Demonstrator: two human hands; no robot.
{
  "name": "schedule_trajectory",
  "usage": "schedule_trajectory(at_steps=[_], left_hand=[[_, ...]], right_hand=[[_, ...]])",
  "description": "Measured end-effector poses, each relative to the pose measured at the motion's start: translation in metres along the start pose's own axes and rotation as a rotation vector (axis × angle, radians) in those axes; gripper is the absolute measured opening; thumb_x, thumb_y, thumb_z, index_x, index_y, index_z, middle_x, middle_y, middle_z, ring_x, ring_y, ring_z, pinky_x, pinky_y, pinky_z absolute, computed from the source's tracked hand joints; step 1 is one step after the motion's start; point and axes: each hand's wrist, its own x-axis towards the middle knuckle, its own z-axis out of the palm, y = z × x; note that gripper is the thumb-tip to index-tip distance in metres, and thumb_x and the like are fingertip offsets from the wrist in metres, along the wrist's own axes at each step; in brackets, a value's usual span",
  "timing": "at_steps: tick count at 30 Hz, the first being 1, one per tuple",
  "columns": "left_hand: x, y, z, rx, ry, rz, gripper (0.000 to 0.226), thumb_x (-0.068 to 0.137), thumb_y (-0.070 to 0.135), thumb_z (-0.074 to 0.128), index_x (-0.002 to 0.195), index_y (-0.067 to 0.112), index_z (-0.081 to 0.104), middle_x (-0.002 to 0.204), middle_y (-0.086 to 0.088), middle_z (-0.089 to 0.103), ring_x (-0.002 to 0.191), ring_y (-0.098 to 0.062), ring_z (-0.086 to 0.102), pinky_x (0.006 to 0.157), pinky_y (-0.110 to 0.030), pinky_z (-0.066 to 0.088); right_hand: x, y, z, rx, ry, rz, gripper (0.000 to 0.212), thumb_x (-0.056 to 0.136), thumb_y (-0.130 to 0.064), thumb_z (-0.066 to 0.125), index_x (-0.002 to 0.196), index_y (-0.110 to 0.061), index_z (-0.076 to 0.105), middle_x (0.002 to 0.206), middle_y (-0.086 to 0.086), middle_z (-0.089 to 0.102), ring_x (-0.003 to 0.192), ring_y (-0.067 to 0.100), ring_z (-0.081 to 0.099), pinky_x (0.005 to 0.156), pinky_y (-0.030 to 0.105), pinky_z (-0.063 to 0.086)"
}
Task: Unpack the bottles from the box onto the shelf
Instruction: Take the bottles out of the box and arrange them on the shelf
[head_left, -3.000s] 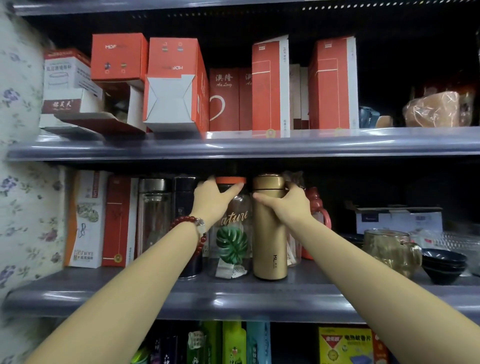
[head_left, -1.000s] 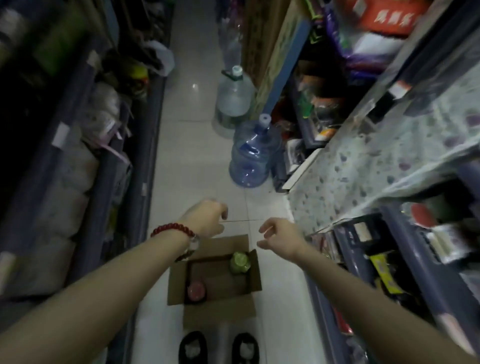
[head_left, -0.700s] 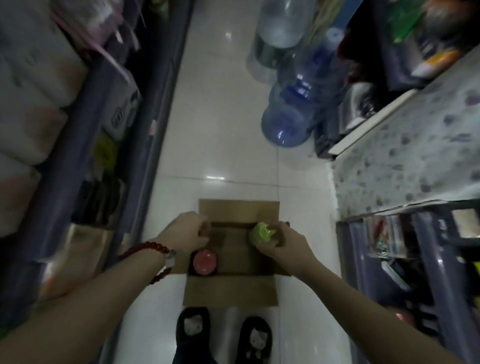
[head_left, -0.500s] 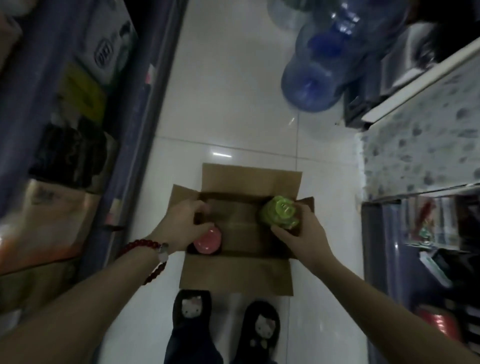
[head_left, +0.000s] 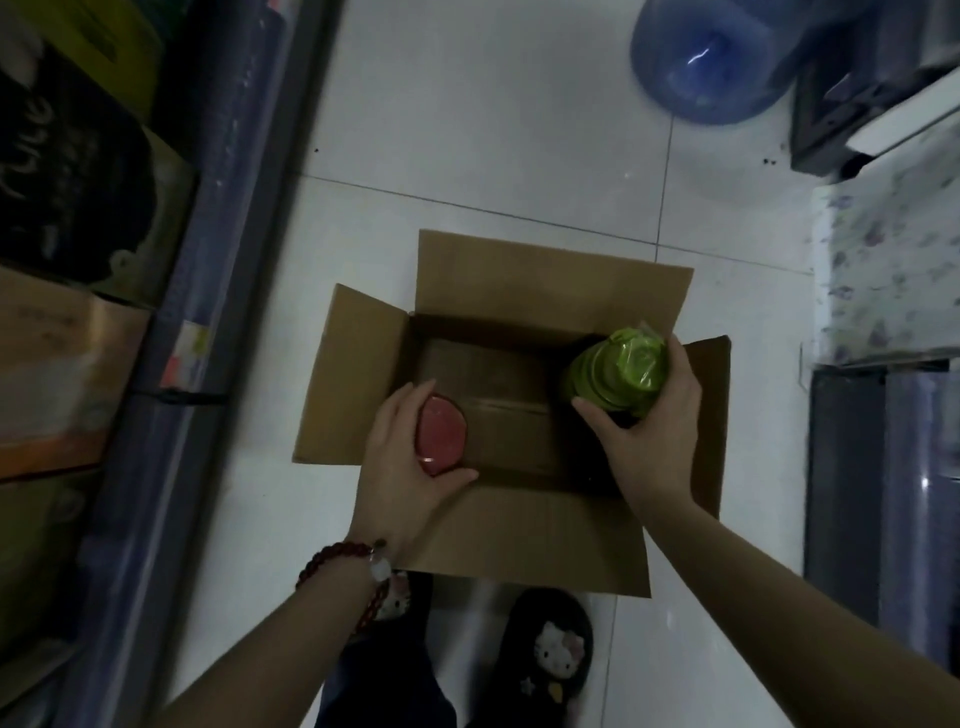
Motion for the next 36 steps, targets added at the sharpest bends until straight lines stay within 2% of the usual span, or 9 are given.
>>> schedule_trajectory(at_steps=[4, 8, 12, 15, 20, 22, 26, 31, 36], left_hand=[[0.008, -0.002, 0.006, 0.05, 0.073, 0.0, 0.091, 0.063, 0.018, 0.086, 0.139, 0.023, 0.036, 0.143, -0.003, 0.041, 0.119, -0.002, 0.034, 0.086, 0.004, 0.027], [0.009, 0.011, 0.0, 0.057, 0.075, -0.073, 0.093, 0.062, 0.022, 0.086, 0.14, 0.017, 0.035, 0.138, -0.004, 0.046, 0.116, -0.011, 0.046, 0.088, -0.013, 0.036], [0.008, 0.039, -0.015, 0.021, 0.063, -0.059, 0.089, 0.059, 0.027, 0.087, 0.134, 0.02, 0.04, 0.13, 0.002, 0.051, 0.108, -0.004, 0.044, 0.081, -0.007, 0.034], [0.005, 0.073, -0.031, 0.001, 0.05, -0.036, 0.087, 0.058, 0.027, 0.088, 0.132, 0.022, 0.042, 0.127, 0.005, 0.052, 0.108, -0.003, 0.044, 0.075, 0.0, 0.03], [-0.011, 0.156, -0.069, 0.036, 0.056, 0.054, 0.084, 0.059, 0.029, 0.087, 0.131, 0.021, 0.044, 0.124, 0.003, 0.054, 0.105, -0.005, 0.047, 0.073, -0.001, 0.032], [-0.02, 0.197, -0.087, 0.025, 0.058, 0.086, 0.088, 0.061, 0.028, 0.087, 0.136, 0.022, 0.042, 0.129, 0.002, 0.053, 0.107, -0.004, 0.045, 0.081, -0.004, 0.033], [-0.045, 0.285, -0.122, -0.011, 0.022, 0.14, 0.099, 0.064, 0.026, 0.085, 0.146, 0.025, 0.031, 0.128, 0.0, 0.051, 0.109, -0.007, 0.044, 0.089, -0.017, 0.033], [-0.073, 0.383, -0.164, -0.074, -0.031, 0.256, 0.102, 0.062, 0.028, 0.085, 0.147, 0.027, 0.029, 0.125, 0.005, 0.051, 0.109, -0.011, 0.05, 0.092, -0.021, 0.036], [-0.098, 0.488, -0.206, -0.126, -0.104, 0.425, 0.099, 0.058, 0.023, 0.087, 0.142, 0.032, 0.037, 0.121, 0.015, 0.048, 0.11, -0.005, 0.049, 0.094, -0.019, 0.036]], right_hand=[[0.008, 0.001, 0.003, 0.003, 0.07, 0.043, 0.093, 0.07, -0.023, 0.082, 0.145, -0.023, 0.027, 0.143, 0.003, 0.042, 0.132, 0.019, 0.04, 0.109, 0.037, 0.038], [0.015, -0.001, -0.002, -0.068, 0.042, 0.058, 0.077, 0.066, -0.025, 0.084, 0.13, -0.016, 0.042, 0.126, 0.004, 0.054, 0.117, 0.021, 0.053, 0.092, 0.034, 0.048], [0.013, -0.016, -0.019, -0.006, -0.002, 0.077, 0.063, 0.065, -0.025, 0.085, 0.113, -0.022, 0.043, 0.11, -0.002, 0.056, 0.098, 0.013, 0.054, 0.078, 0.027, 0.05], [0.004, -0.039, -0.041, 0.05, -0.021, 0.086, 0.06, 0.067, -0.023, 0.084, 0.104, -0.025, 0.038, 0.096, -0.007, 0.053, 0.081, 0.009, 0.05, 0.063, 0.015, 0.039], [-0.014, -0.097, -0.105, 0.082, -0.026, 0.116, 0.052, 0.066, -0.024, 0.083, 0.095, -0.022, 0.04, 0.079, -0.017, 0.051, 0.068, -0.002, 0.049, 0.055, 0.012, 0.036], [-0.022, -0.127, -0.137, 0.089, -0.007, 0.116, 0.048, 0.066, -0.024, 0.082, 0.092, -0.022, 0.042, 0.078, -0.016, 0.052, 0.068, -0.003, 0.048, 0.055, 0.014, 0.037], [-0.038, -0.187, -0.206, 0.084, 0.048, 0.112, 0.049, 0.062, -0.04, 0.08, 0.089, -0.021, 0.045, 0.082, -0.004, 0.061, 0.073, 0.014, 0.058, 0.062, 0.032, 0.048], [-0.057, -0.261, -0.298, 0.1, 0.198, 0.093, 0.049, 0.06, -0.046, 0.078, 0.089, -0.024, 0.044, 0.082, -0.001, 0.062, 0.078, 0.02, 0.06, 0.066, 0.038, 0.051], [-0.087, -0.332, -0.401, 0.146, 0.334, 0.067, 0.05, 0.061, -0.038, 0.08, 0.095, -0.023, 0.047, 0.085, -0.005, 0.059, 0.078, 0.016, 0.056, 0.064, 0.028, 0.04]])
